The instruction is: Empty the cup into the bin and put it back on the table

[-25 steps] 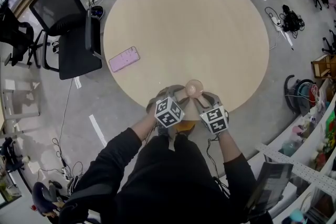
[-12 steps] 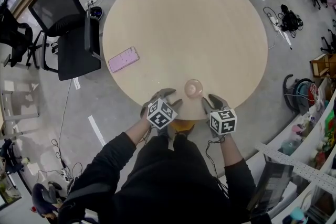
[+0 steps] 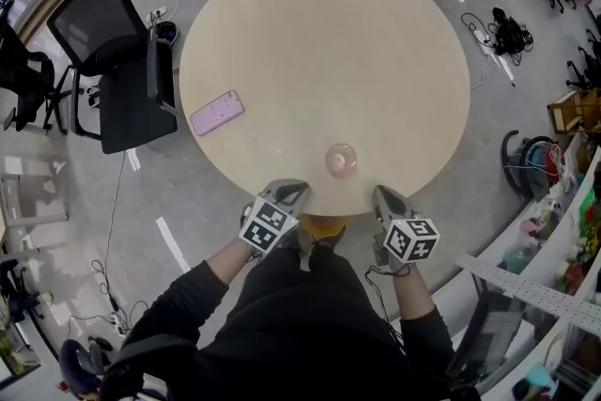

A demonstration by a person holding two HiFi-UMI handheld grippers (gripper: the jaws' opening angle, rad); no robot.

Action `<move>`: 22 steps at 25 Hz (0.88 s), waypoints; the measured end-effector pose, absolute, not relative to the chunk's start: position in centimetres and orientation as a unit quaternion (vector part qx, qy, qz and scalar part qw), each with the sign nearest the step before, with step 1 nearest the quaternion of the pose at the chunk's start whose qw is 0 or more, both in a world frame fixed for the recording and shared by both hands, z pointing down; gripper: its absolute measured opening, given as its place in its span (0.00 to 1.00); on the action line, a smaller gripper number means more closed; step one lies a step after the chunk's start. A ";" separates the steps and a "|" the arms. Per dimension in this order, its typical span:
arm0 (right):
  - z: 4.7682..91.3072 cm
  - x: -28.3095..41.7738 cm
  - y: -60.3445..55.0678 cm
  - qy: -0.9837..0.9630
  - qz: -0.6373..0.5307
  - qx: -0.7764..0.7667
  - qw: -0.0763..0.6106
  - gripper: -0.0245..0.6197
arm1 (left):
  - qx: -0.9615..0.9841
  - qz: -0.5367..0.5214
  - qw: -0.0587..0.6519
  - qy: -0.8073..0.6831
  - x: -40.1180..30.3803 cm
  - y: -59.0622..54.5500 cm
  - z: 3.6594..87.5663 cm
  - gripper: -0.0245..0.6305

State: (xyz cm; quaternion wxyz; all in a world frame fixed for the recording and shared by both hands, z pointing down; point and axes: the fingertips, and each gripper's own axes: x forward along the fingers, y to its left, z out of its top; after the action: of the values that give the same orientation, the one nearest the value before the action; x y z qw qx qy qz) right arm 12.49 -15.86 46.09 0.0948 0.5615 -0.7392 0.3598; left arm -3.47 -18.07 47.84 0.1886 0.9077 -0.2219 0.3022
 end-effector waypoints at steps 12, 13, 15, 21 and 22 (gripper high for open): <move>39.3 9.4 -14.7 -0.784 0.260 0.561 0.059 0.06 | 0.914 0.286 0.172 -0.230 -1.2 -17.1 45.6 0.08; 39.0 9.4 -14.6 -0.785 0.255 0.561 0.059 0.06 | 0.915 0.284 0.170 -0.229 -1.0 -16.9 45.5 0.08; 38.8 9.4 -14.4 -0.787 0.248 0.562 0.060 0.06 | 0.917 0.281 0.166 -0.228 -0.7 -16.6 45.3 0.08; 38.7 9.0 -14.3 -0.788 0.243 0.562 0.065 0.06 | 0.922 0.268 0.161 -0.230 -0.6 -16.4 44.1 0.08; 38.8 8.9 -14.3 -0.788 0.245 0.561 0.065 0.06 | 0.922 0.268 0.162 -0.230 -0.6 -16.4 44.1 0.08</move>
State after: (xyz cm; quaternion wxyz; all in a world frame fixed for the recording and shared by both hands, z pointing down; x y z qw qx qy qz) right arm 8.94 -14.32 38.78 0.0648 0.5606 -0.7882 0.2453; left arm -0.64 -16.36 44.09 0.1617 0.9216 -0.2298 0.2678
